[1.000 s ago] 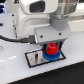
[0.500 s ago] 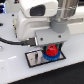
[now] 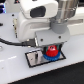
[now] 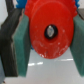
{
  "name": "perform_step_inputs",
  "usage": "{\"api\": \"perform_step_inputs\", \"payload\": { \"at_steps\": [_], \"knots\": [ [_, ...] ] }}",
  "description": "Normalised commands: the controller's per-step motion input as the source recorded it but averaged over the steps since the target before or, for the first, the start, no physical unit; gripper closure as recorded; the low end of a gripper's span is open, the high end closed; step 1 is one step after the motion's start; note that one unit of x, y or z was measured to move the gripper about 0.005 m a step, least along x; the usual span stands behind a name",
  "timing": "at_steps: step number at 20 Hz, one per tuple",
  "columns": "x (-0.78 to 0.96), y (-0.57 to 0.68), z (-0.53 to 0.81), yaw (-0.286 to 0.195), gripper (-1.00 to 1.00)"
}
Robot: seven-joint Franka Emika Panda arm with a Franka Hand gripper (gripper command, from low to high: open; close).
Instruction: Insert the blue gear onto the right peg, followed by the red gear
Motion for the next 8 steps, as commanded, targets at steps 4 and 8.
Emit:
{"api": "perform_step_inputs", "payload": {
  "at_steps": [4,8],
  "knots": [
    [0.00,0.04,0.59,0.000,-1.00],
    [0.00,0.00,0.07,0.000,-1.00]
  ]
}}
